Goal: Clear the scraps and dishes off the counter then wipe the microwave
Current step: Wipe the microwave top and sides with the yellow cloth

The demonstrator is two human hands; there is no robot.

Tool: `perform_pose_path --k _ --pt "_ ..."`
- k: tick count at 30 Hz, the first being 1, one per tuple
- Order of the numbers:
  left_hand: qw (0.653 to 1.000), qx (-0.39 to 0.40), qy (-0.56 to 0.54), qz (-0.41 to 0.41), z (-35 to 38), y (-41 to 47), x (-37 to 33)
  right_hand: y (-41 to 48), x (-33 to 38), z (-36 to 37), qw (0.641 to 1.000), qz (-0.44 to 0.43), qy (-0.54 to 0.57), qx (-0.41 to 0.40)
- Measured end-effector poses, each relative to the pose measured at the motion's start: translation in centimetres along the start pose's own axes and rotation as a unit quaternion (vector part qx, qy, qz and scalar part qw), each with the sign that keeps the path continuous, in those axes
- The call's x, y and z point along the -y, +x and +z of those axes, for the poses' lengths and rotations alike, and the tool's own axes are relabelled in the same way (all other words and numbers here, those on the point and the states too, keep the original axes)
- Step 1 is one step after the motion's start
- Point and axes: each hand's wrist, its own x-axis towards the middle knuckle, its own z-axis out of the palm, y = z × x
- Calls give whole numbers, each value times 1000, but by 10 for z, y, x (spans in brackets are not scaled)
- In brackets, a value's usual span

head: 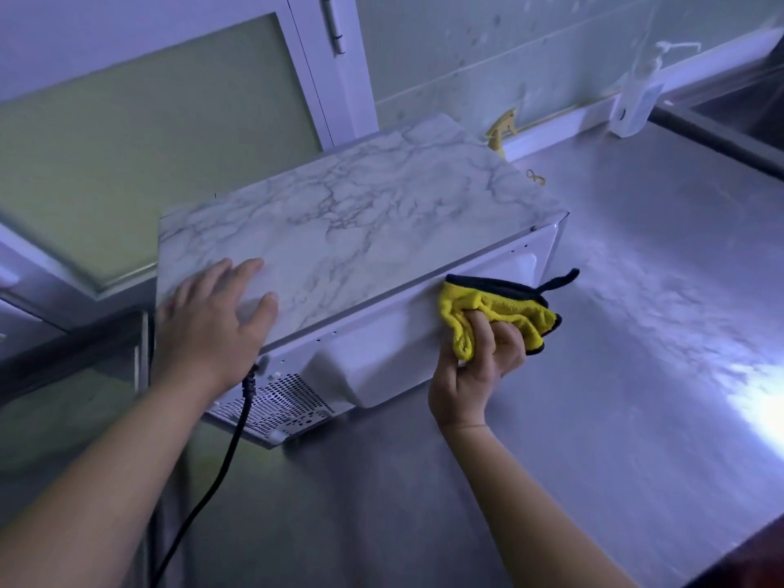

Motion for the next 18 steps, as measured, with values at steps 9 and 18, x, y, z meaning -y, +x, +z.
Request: perform_pose_path --k 9,18 --pt "1000 2 -1 -6 -2 -3 -5 -2 18 23 941 304 85 -122" --pt "1000 -4 3 -3 -2 -3 -4 12 -6 10 773 591 186 -137"
